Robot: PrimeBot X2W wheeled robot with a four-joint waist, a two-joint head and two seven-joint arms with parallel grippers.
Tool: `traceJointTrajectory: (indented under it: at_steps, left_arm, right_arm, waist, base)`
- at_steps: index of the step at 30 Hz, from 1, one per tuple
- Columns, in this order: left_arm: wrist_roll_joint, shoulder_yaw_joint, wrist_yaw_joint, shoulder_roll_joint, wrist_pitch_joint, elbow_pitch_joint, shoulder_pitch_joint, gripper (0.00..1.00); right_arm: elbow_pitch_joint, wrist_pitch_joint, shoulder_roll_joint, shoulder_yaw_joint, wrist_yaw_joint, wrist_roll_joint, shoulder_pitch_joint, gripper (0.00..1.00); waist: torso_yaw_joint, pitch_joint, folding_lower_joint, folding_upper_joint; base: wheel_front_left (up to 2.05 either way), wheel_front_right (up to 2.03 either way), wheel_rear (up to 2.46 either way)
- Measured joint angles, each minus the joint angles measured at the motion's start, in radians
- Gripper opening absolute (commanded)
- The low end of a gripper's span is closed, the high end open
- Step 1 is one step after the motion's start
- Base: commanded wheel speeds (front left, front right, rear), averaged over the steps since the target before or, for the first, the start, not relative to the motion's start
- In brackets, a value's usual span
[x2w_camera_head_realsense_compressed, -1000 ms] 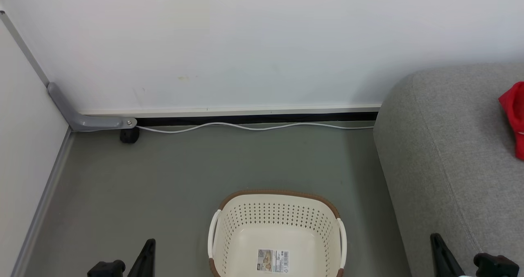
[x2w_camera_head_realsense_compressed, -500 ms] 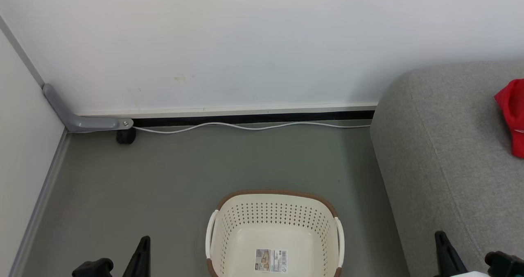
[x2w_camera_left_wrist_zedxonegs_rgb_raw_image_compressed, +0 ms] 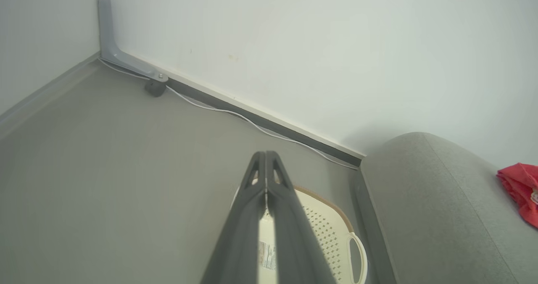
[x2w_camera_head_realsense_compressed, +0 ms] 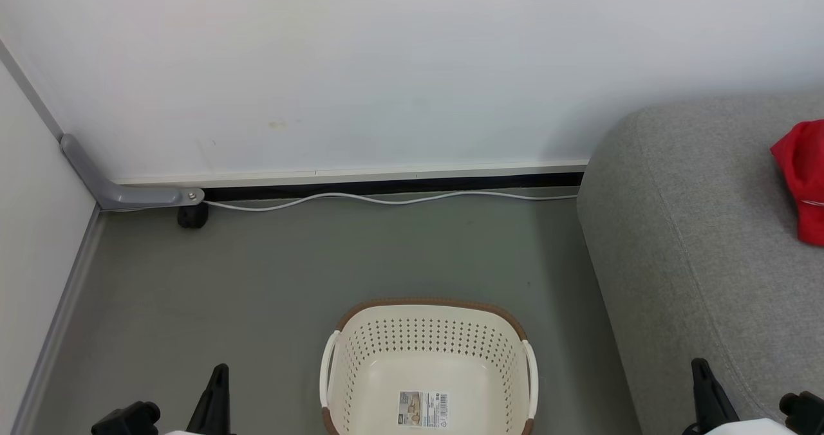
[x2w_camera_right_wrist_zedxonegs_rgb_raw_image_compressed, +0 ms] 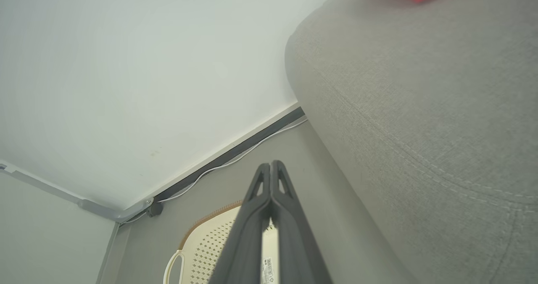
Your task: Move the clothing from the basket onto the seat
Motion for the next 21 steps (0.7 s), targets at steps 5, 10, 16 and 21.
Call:
traceJointTrajectory:
  at_steps: [5, 10, 16, 21]
  left_arm:
    - [-0.059, 0.003, 0.0, 0.0, 0.011, -0.009, -0.001, 0.0]
    - [-0.118, 0.006, 0.0, 0.0, 0.027, -0.017, -0.003, 0.0]
    - [-0.188, 0.009, 0.0, 0.0, 0.044, -0.026, -0.006, 0.0]
    - [-0.247, 0.012, 0.0, 0.0, 0.059, -0.033, -0.018, 0.0]
  right_arm:
    - [-0.005, 0.017, 0.0, -0.004, 0.0, 0.054, -0.002, 0.0]
    - [-0.014, 0.029, 0.0, -0.007, 0.0, 0.108, -0.011, 0.0]
    - [-0.024, 0.047, 0.0, -0.012, 0.0, 0.173, -0.02, 0.0]
    - [-0.027, 0.063, 0.0, -0.016, 0.0, 0.228, -0.02, 0.0]
  waist:
    - [-0.004, 0.0, 0.0, 0.0]
    - [-0.008, 0.0, -0.0001, 0.0]
    - [-0.012, 0.0, -0.0001, 0.0]
    - [-0.016, 0.0, -0.0001, 0.0]
  base:
    - [0.0, 0.0, 0.0]
    - [0.0, 0.0, 0.0]
    - [0.0, 0.0, 0.0]
    - [0.0, 0.0, 0.0]
